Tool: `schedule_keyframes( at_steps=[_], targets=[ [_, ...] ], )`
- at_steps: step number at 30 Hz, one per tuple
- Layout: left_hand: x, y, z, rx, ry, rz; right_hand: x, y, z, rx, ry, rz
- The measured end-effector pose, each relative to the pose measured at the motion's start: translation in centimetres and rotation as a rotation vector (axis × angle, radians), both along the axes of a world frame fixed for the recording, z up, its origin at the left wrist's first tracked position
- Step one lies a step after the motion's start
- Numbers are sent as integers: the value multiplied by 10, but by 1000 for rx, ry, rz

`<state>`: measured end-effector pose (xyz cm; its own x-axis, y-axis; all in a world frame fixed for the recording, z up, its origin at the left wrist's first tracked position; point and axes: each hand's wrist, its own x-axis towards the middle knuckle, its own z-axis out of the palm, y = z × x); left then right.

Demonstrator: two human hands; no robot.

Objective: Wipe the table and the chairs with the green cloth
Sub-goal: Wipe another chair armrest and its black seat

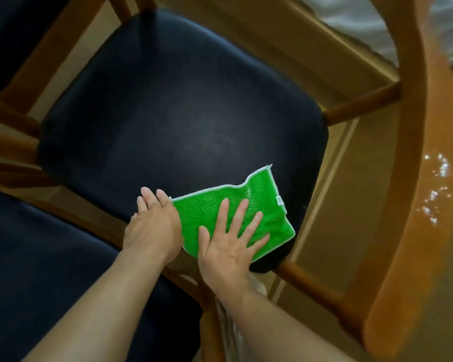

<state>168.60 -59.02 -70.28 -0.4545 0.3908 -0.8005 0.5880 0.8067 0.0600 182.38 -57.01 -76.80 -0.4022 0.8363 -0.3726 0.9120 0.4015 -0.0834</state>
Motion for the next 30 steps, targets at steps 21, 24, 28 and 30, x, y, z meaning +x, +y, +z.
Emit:
schedule_keyframes(
  at_steps=[21,24,28,30],
  targets=[
    [-17,27,7,-199,-95,-105,-9,43,-9,79,76,127],
    [-21,33,8,-247,-127,-129,-6,89,-10,23,61,81],
    [-18,37,3,-298,-127,-117,-29,163,-14,45,75,-198],
    [-16,32,1,-275,-123,-115,-38,181,-12,60,81,-302]
  ],
)
